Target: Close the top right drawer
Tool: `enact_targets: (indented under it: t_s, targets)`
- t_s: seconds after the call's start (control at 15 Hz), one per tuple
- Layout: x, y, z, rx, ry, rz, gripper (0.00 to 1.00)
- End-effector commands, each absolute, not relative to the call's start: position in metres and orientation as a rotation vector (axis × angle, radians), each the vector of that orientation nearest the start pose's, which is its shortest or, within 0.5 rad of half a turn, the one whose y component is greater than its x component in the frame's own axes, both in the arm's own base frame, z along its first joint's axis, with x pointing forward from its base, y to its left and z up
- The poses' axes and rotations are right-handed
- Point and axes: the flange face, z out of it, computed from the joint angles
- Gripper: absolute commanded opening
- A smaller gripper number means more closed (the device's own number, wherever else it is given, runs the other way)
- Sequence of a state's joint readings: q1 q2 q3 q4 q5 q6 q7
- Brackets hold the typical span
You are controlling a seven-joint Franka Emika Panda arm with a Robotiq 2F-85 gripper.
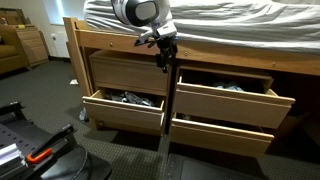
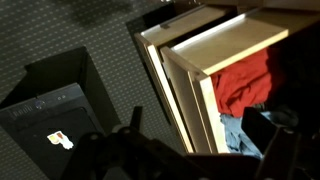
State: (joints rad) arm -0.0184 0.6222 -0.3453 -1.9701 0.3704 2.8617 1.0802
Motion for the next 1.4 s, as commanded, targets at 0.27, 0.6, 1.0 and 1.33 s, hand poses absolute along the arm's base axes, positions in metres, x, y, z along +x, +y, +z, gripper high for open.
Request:
enact_targets:
  t_s: [0.27,0.6,1.0,1.33]
  targets:
    - [0.604,-0.229,0.192,-2.14,2.24,-0.39,1.0]
    - [0.628,-0.279,0.161,-2.377,2.232,0.001,1.0]
    - [0.6,-0.347,0.149,-2.308,2.436,0.171,1.0]
    - [0.607,-0.346,0.141,-2.426,2.415,0.164,1.0]
